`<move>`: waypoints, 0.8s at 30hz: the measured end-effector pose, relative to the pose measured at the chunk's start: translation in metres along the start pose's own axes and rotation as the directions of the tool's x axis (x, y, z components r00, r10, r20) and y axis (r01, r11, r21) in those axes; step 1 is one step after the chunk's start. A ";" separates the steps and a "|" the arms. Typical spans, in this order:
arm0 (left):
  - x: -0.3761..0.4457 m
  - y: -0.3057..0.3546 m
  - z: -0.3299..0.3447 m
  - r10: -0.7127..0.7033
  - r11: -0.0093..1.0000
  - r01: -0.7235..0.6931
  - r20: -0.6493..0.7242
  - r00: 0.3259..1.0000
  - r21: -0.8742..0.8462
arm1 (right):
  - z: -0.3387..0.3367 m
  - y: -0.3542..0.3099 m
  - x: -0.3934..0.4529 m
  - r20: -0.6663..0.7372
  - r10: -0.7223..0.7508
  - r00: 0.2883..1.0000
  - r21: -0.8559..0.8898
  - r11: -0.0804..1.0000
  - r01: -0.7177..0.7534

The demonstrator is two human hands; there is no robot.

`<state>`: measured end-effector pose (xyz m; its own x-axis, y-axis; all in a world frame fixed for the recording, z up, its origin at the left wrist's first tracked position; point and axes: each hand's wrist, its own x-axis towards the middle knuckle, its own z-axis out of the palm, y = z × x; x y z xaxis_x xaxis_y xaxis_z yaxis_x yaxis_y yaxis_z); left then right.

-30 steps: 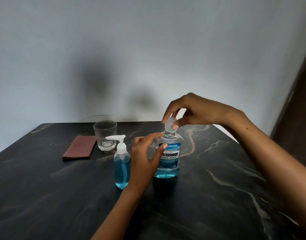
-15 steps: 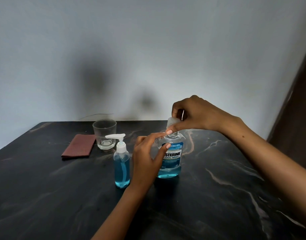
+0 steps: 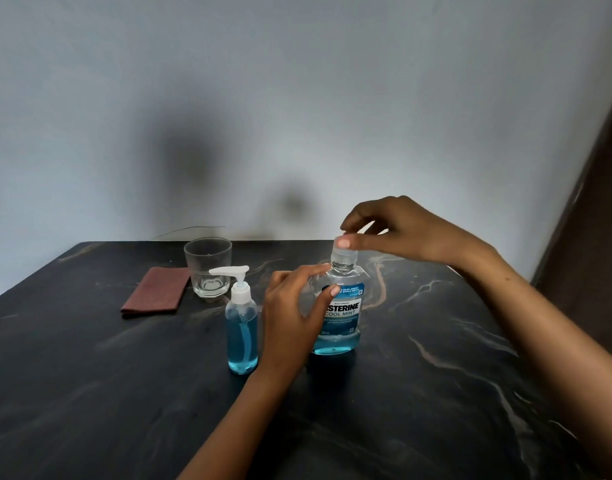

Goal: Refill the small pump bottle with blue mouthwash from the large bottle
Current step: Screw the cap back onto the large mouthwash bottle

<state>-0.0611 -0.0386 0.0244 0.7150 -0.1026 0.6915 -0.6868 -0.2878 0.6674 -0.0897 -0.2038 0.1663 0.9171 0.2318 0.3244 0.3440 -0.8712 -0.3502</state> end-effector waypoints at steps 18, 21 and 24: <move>0.000 0.000 0.000 -0.003 1.000 0.003 -0.013 1.000 0.026 | 0.008 -0.003 -0.007 -0.022 -0.048 0.999 -0.033 0.998 0.048; 0.000 -0.001 0.001 -0.004 0.999 0.004 -0.014 1.000 0.038 | 0.009 -0.005 -0.008 -0.015 -0.026 1.000 -0.064 0.998 0.025; 0.000 -0.002 0.001 -0.011 0.999 0.011 -0.011 1.000 0.038 | 0.013 -0.008 -0.008 -0.037 -0.002 0.999 -0.086 0.996 -0.001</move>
<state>-0.0596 -0.0393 0.0224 0.7209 -0.0887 0.6873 -0.6732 -0.3252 0.6641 -0.0976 -0.1932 0.1553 0.9083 0.2176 0.3574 0.3245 -0.9055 -0.2734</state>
